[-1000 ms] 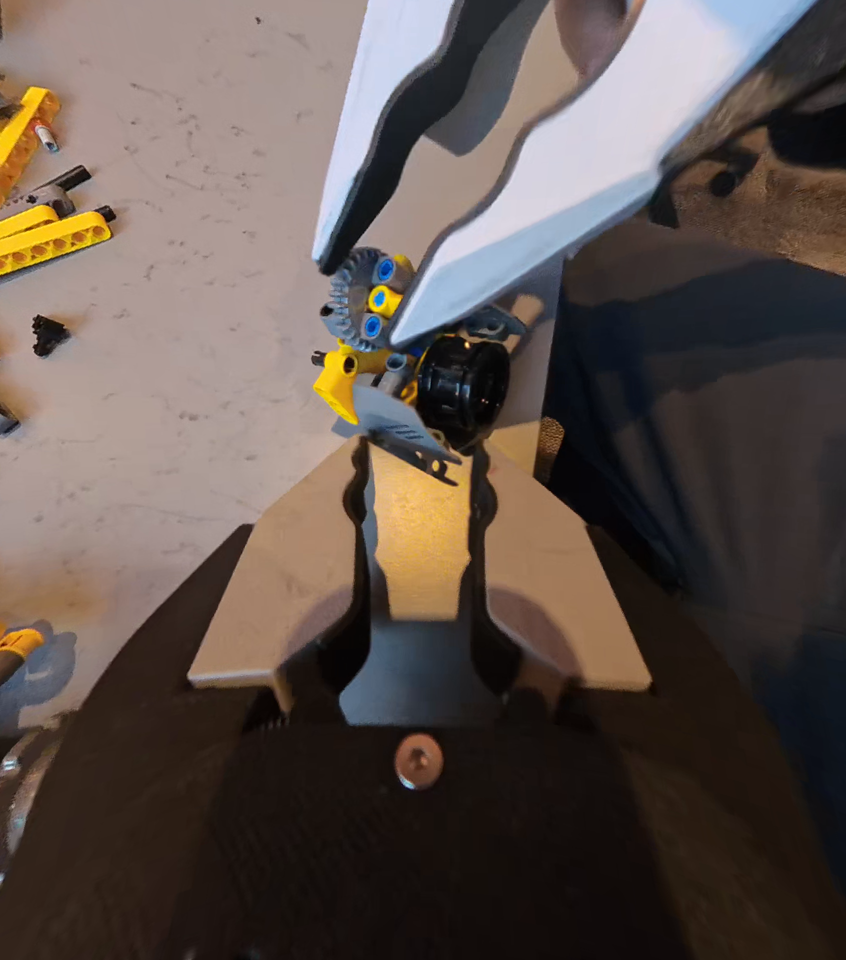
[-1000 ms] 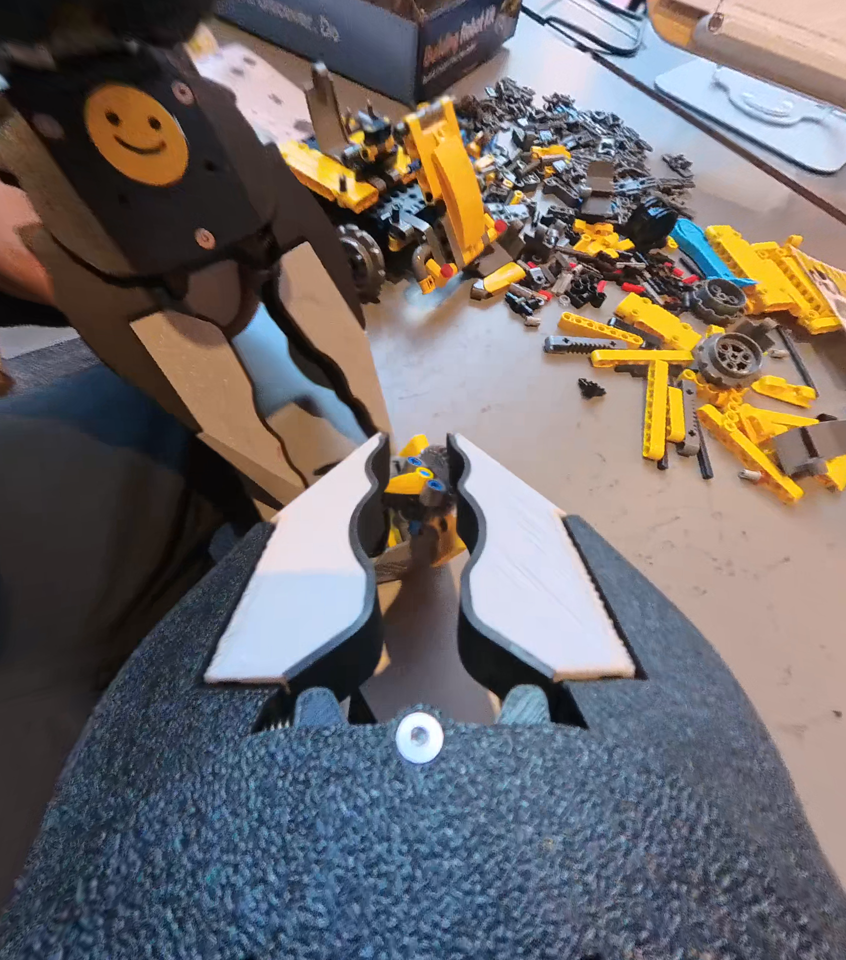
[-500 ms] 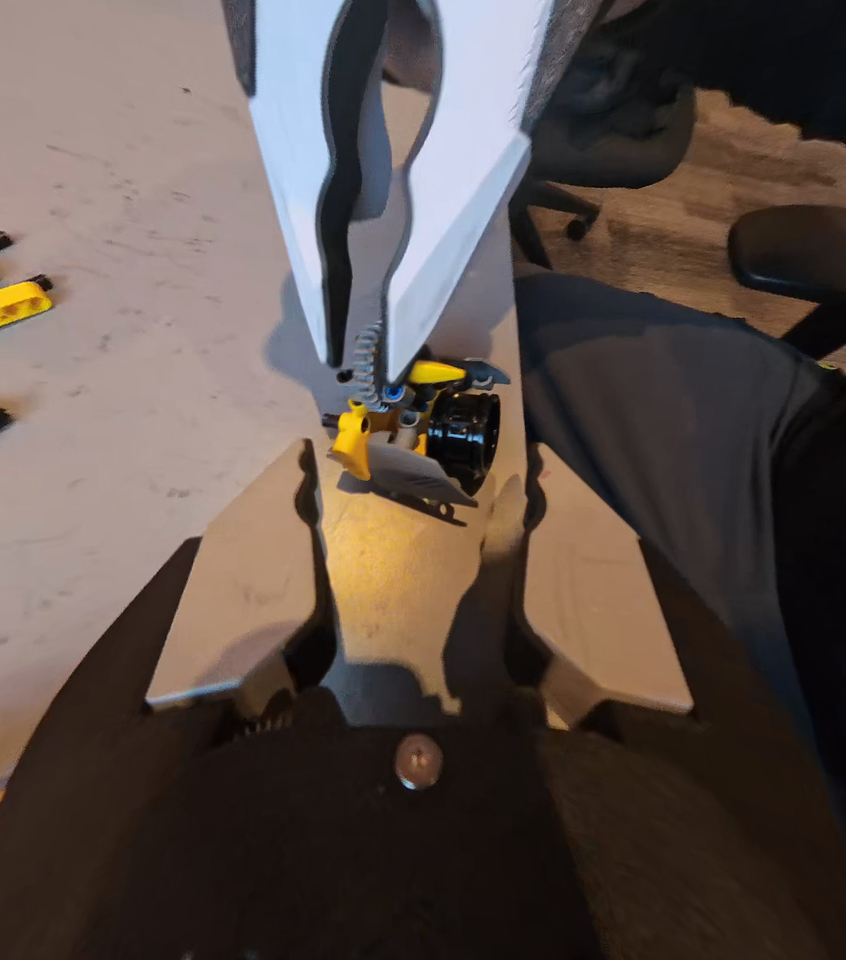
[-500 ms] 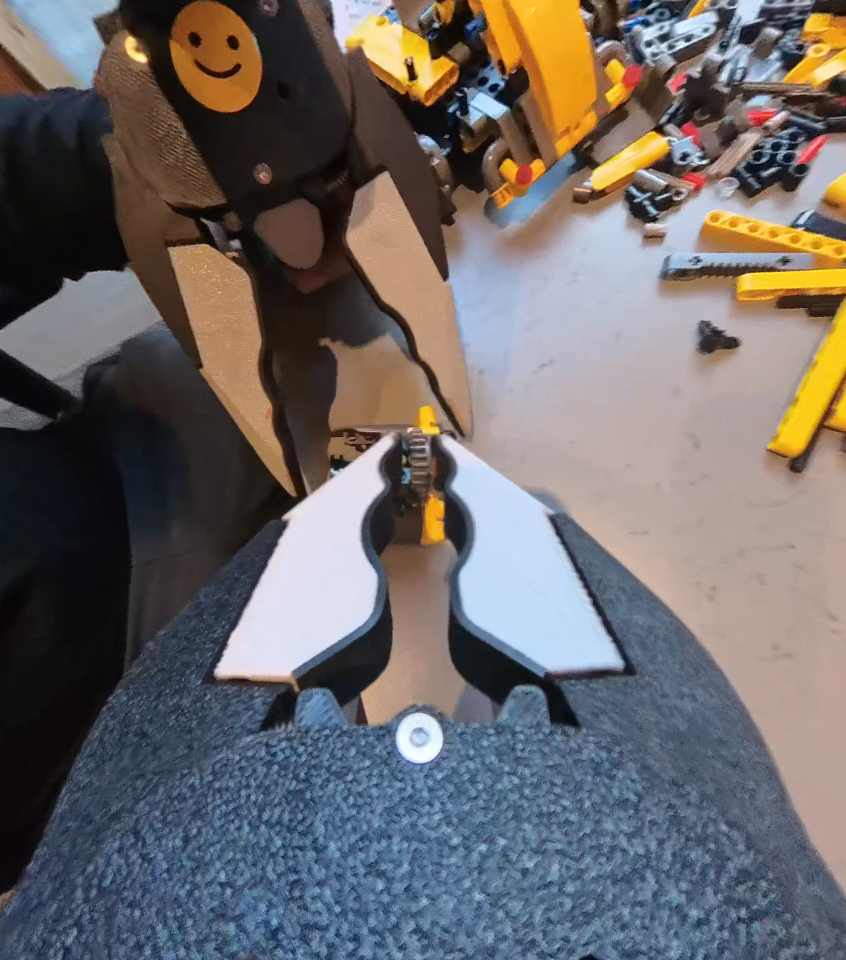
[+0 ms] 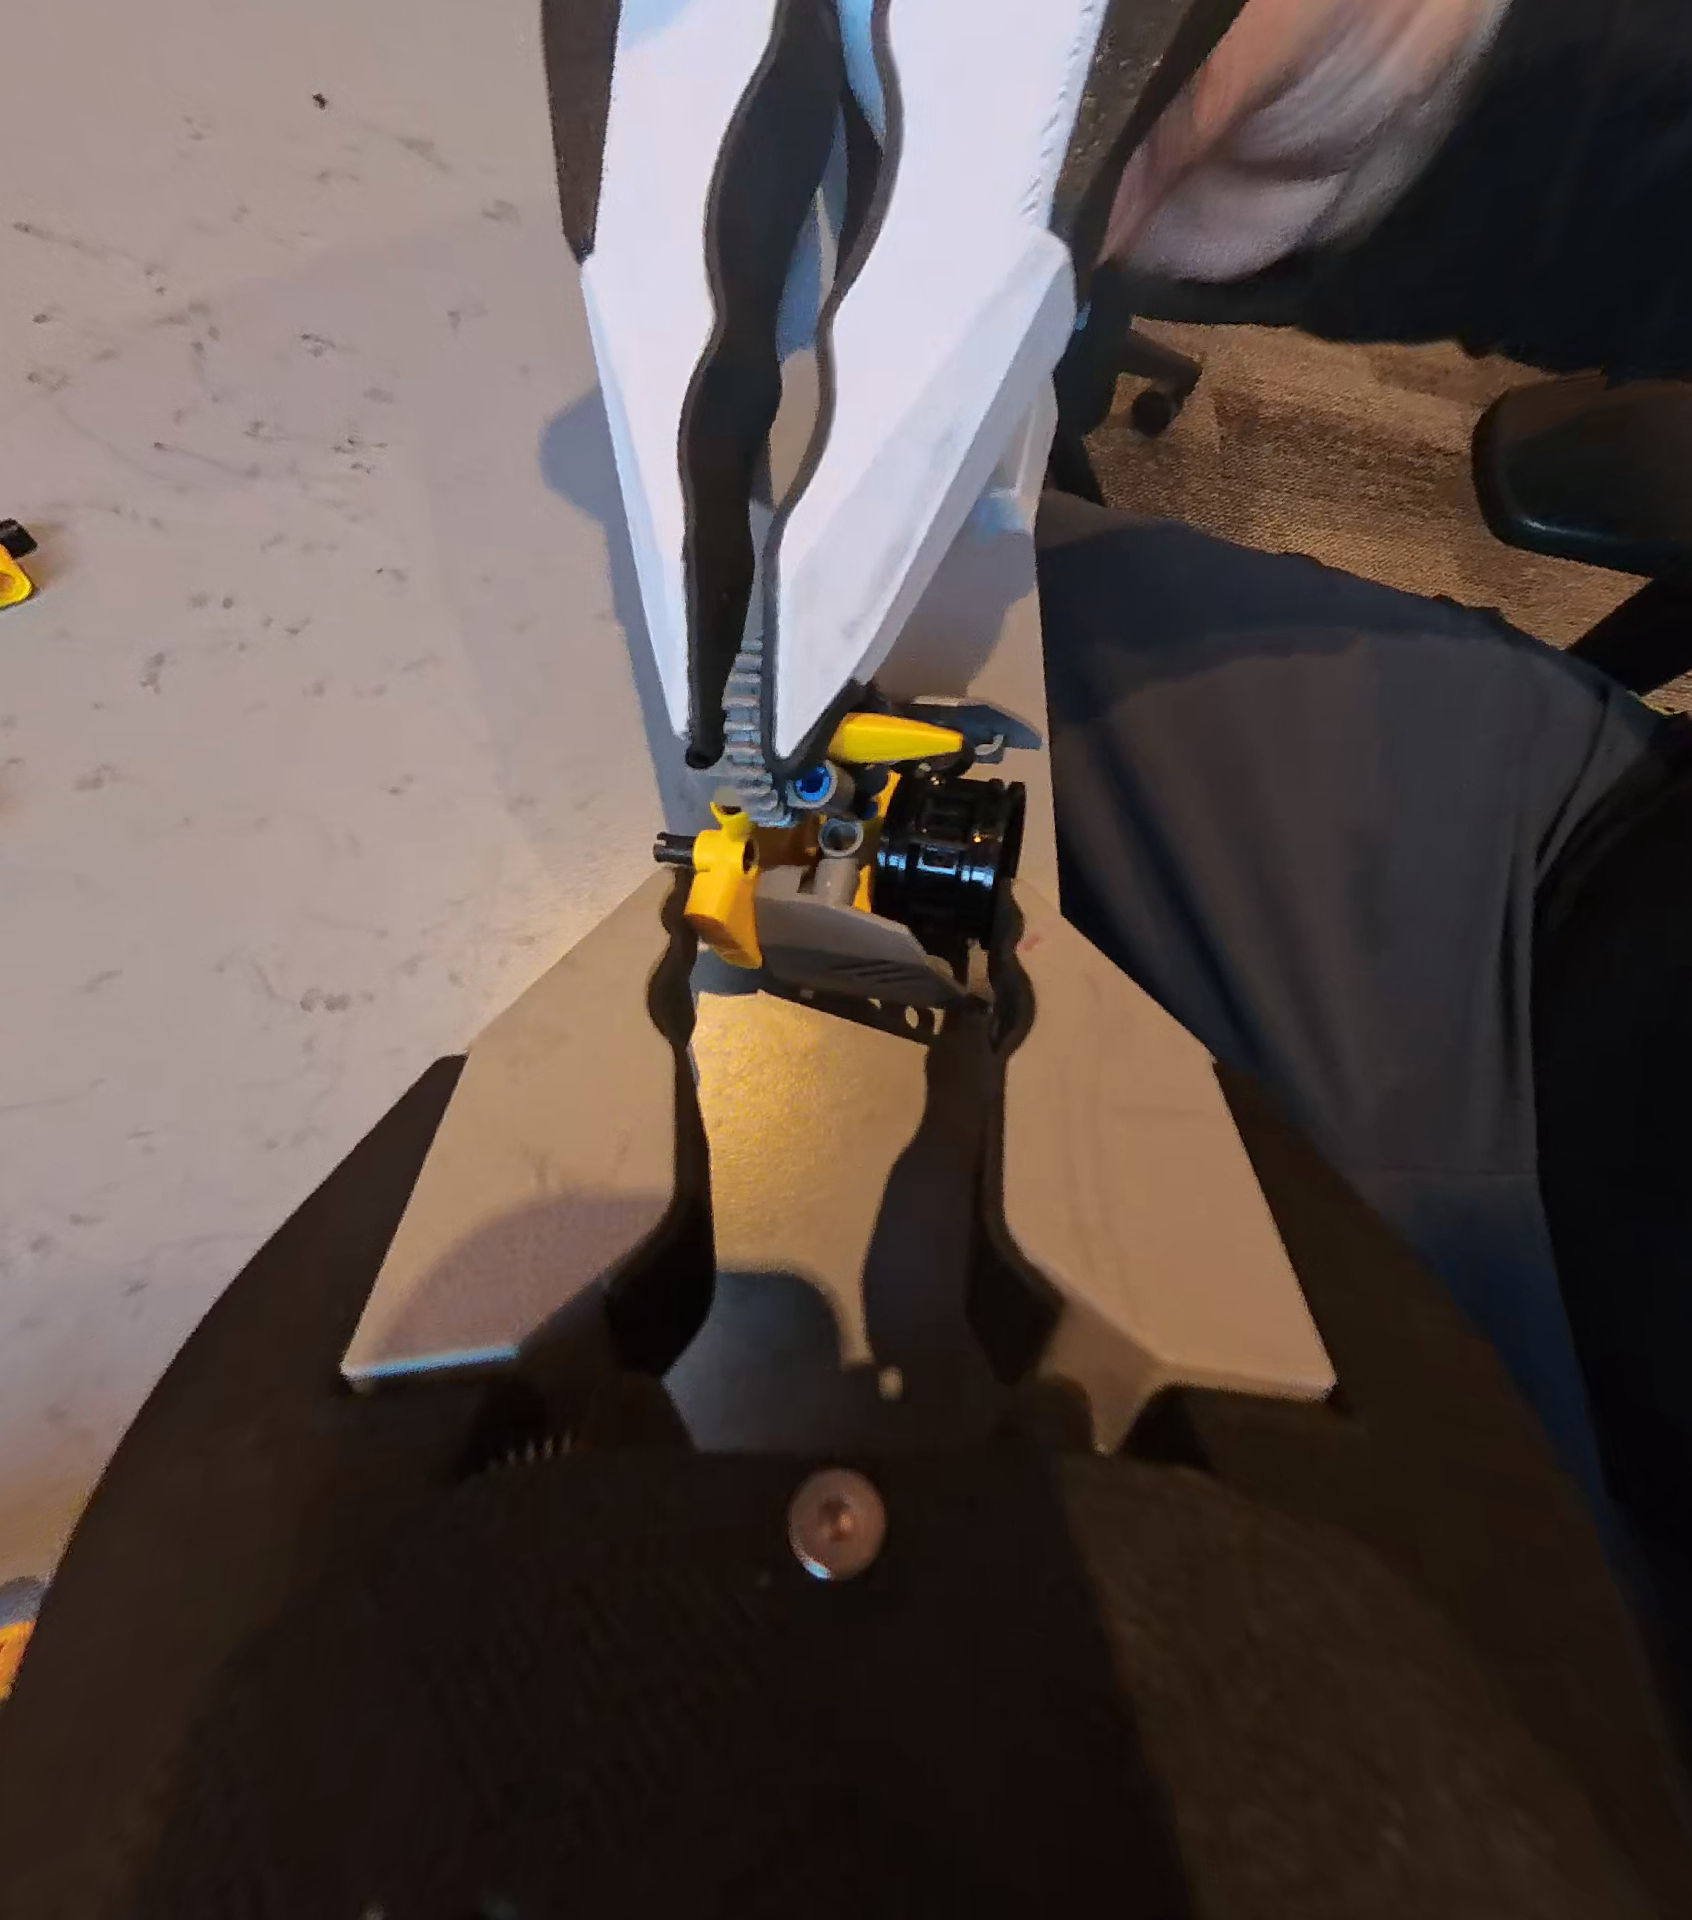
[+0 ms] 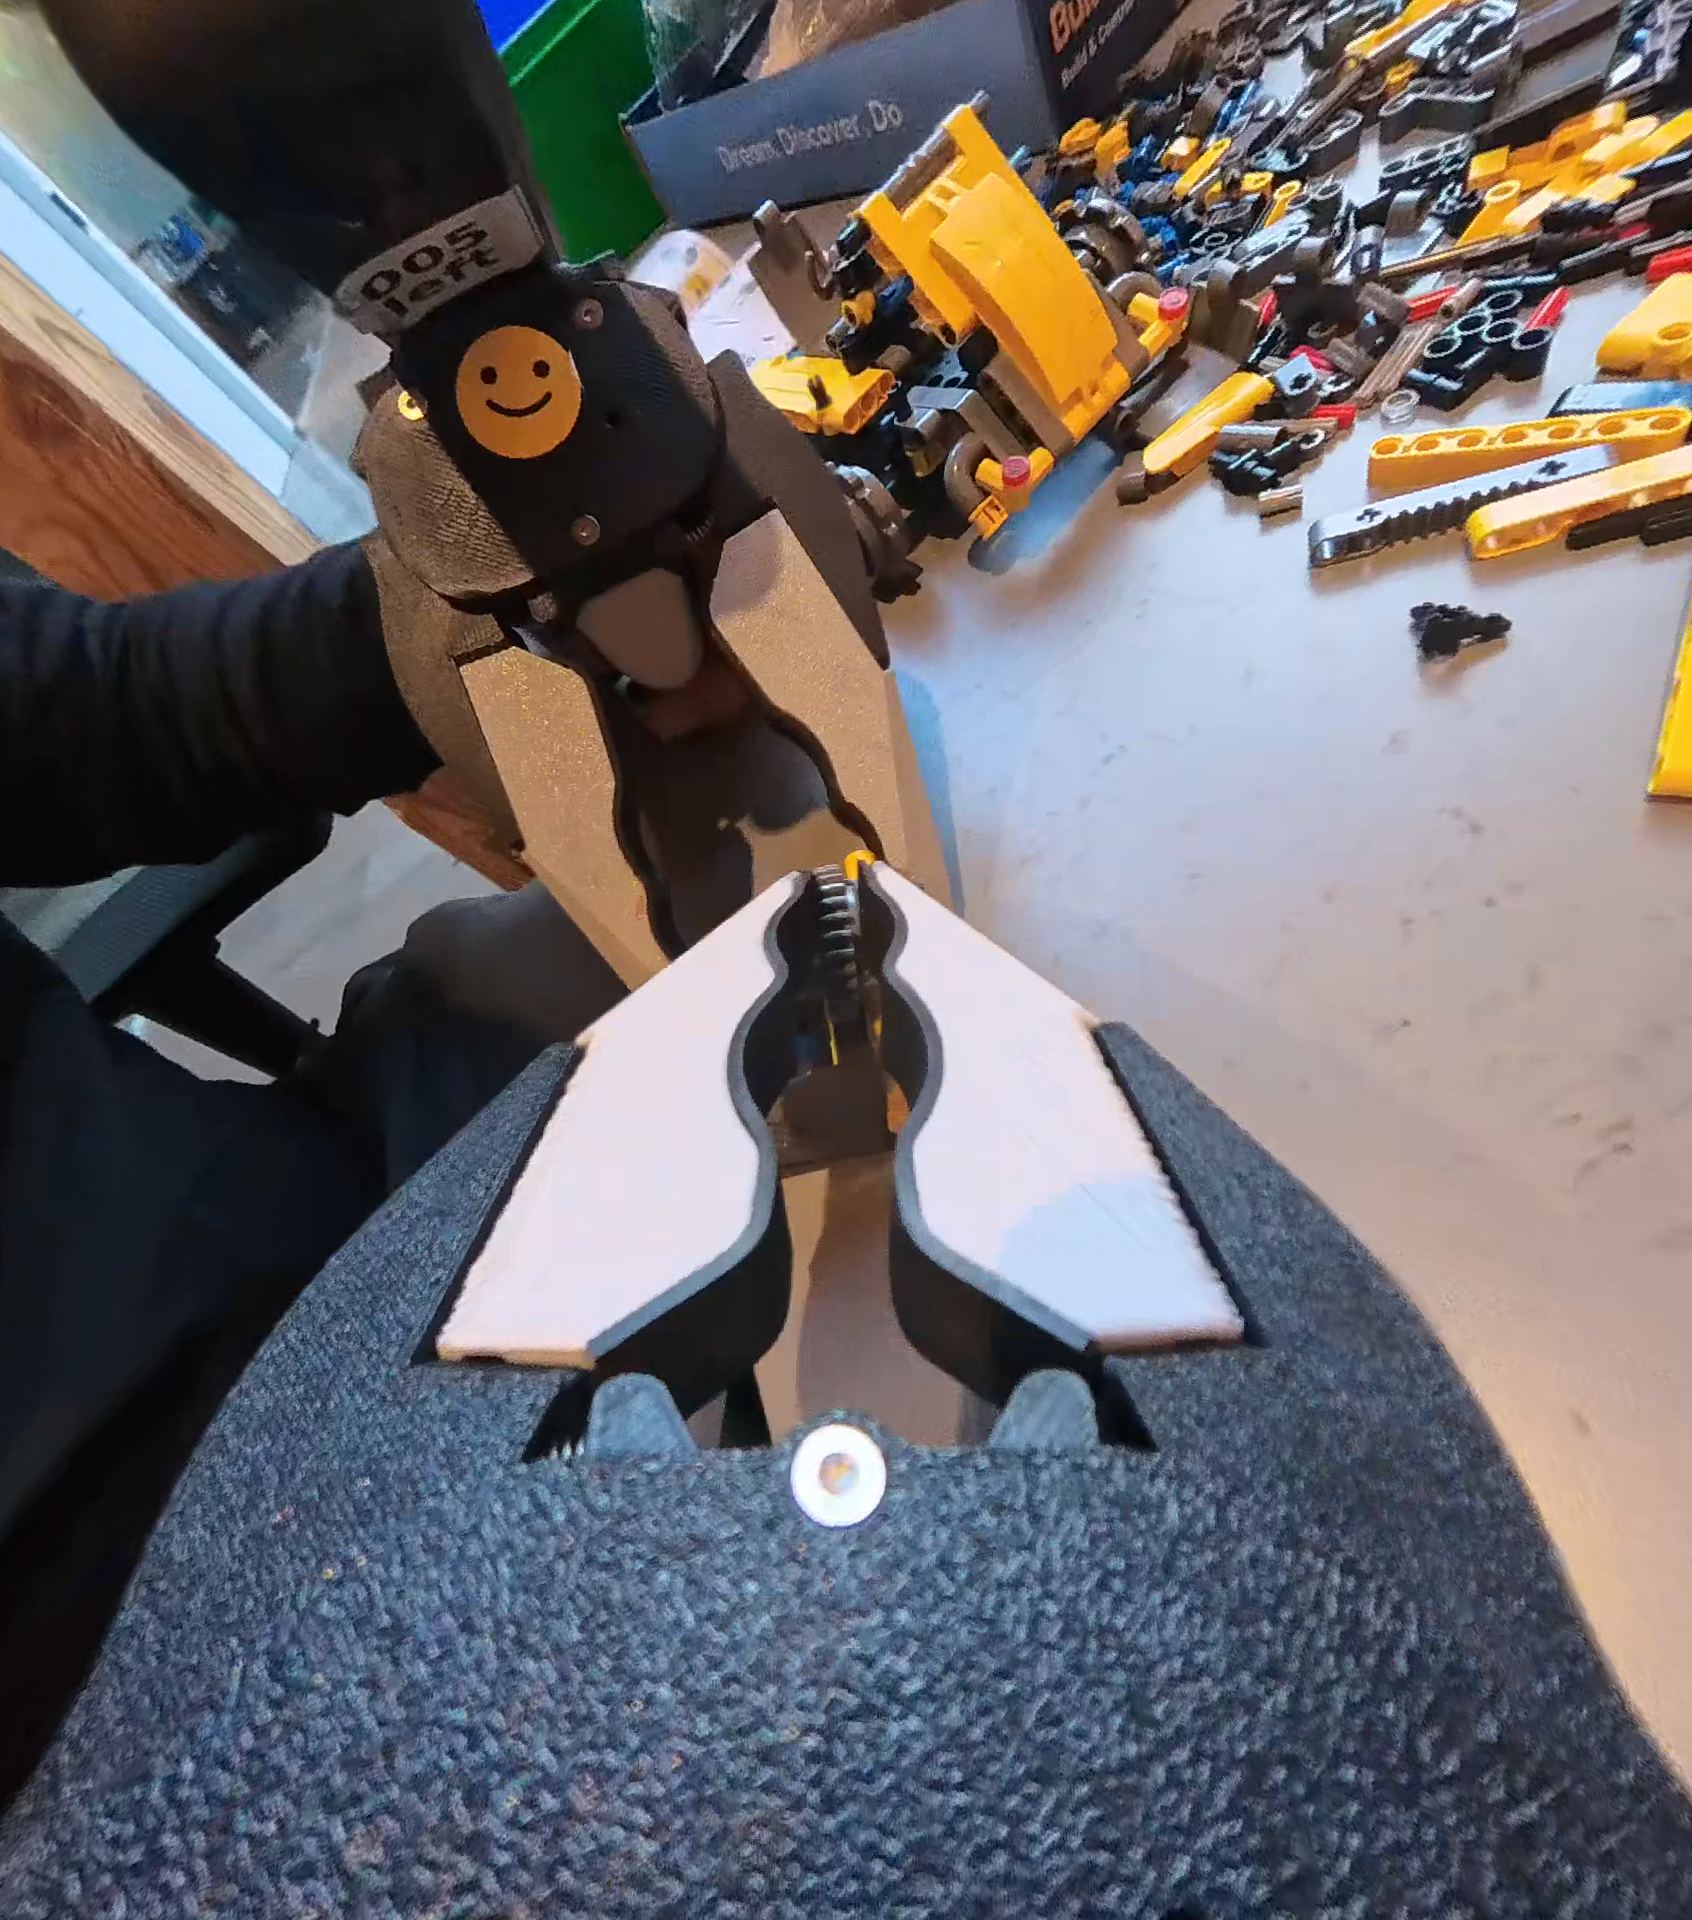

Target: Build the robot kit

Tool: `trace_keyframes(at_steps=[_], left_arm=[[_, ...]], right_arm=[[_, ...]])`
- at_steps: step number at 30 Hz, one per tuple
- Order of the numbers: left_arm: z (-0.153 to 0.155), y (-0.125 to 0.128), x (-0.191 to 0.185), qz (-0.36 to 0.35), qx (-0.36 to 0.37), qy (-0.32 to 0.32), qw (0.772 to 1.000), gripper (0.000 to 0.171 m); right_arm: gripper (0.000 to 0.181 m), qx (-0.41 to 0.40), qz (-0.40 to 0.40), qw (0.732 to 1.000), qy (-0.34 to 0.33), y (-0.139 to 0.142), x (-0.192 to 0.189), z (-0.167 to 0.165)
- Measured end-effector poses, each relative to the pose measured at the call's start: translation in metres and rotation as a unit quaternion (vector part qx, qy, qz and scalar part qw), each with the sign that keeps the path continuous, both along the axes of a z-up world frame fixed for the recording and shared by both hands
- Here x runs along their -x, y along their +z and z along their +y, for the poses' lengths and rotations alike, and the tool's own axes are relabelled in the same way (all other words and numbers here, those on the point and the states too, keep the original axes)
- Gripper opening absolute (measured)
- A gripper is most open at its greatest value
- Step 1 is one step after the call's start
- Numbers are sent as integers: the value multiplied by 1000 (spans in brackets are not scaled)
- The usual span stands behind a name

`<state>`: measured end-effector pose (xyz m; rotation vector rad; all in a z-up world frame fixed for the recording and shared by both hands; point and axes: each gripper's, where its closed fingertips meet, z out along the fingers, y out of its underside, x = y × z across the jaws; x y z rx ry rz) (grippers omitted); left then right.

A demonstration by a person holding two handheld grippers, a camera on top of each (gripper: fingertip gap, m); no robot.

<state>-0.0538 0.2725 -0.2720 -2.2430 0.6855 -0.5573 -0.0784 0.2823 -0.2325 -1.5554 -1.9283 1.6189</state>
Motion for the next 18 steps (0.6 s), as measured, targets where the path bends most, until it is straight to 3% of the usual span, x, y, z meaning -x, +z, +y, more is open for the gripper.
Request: trace_keyframes(at_steps=[5,6,8,10,14,18], left_arm=[[-1,0,-1,-6,5,-2,1000,56],[0,0,-1,-5,5,1,1000,56],[0,0,-1,-7,6,12,1000,56],[1,0,-1,-11,8,35,999,56],[5,0,-3,1,5,95,995,56],[6,0,-6,13,-2,130,991,56]], right_arm=[[8,-11,-12,1000,16,0,-2,1],[14,-32,-12,999,17,3,-3,3],[46,-77,-5,997,20,14,-8,2],[51,-136,-2,991,17,23,-15,-2],[37,-331,-6,943,-36,9,-23,1],[26,-448,-1,891,-76,-3,-22,5]])
